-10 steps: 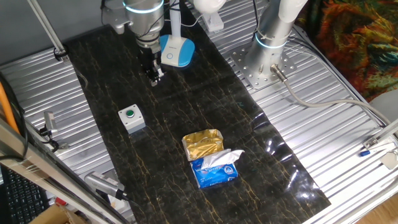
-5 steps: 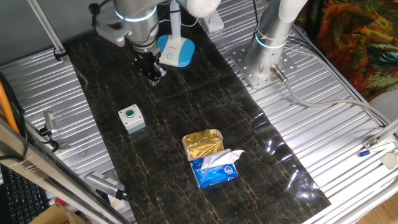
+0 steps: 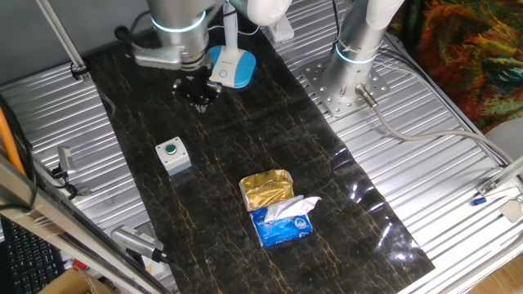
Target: Turn on the desk lamp by pressing the button
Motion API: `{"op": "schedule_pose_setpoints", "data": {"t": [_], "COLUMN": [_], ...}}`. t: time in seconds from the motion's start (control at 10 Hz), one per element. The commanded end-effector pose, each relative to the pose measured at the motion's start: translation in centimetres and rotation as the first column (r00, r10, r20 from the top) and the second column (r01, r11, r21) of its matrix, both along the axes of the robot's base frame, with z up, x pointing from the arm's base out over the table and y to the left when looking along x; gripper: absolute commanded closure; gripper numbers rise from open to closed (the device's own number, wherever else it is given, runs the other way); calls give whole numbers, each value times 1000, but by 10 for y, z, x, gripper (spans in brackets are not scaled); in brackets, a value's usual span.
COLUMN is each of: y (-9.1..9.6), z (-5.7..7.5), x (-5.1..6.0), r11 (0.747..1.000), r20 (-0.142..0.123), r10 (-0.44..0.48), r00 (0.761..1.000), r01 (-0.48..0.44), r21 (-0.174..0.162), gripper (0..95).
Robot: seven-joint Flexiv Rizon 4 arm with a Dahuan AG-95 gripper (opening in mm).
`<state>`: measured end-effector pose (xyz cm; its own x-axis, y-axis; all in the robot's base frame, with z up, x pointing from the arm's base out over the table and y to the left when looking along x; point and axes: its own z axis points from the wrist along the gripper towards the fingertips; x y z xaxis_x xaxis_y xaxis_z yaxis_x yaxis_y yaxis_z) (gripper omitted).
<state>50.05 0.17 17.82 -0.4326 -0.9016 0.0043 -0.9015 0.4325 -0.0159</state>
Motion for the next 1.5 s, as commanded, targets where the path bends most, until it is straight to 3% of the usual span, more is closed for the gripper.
{"op": "schedule_pose_setpoints", "data": {"t": [0.1, 0.2, 0.5, 0.7, 0.9, 1.0, 1.1, 1.2, 1.3, 1.4, 1.5], "y": [0, 0, 0, 0, 0, 0, 0, 0, 0, 0, -1], "z": [0, 0, 0, 0, 0, 0, 0, 0, 0, 0, 0], "x": [0, 0, 0, 0, 0, 0, 0, 0, 0, 0, 0], "r11": [494, 490, 515, 504, 451, 408, 359, 337, 333, 314, 313], "r20": [89, 86, 66, 72, 91, 116, 123, 117, 70, 13, 0], "r10": [869, 871, 857, 864, 892, 911, 930, 938, 942, 949, 950], "r00": [487, 484, 511, 499, 443, 396, 346, 325, 329, 314, 313], "r01": [-865, -867, -851, -857, -886, -907, -927, -937, -941, -948, -949], "r21": [-86, -88, -105, -104, -106, -108, -106, -94, -63, -41, -28], "gripper": [950, 950, 950, 950, 950, 950, 950, 950, 950, 950, 950]}}
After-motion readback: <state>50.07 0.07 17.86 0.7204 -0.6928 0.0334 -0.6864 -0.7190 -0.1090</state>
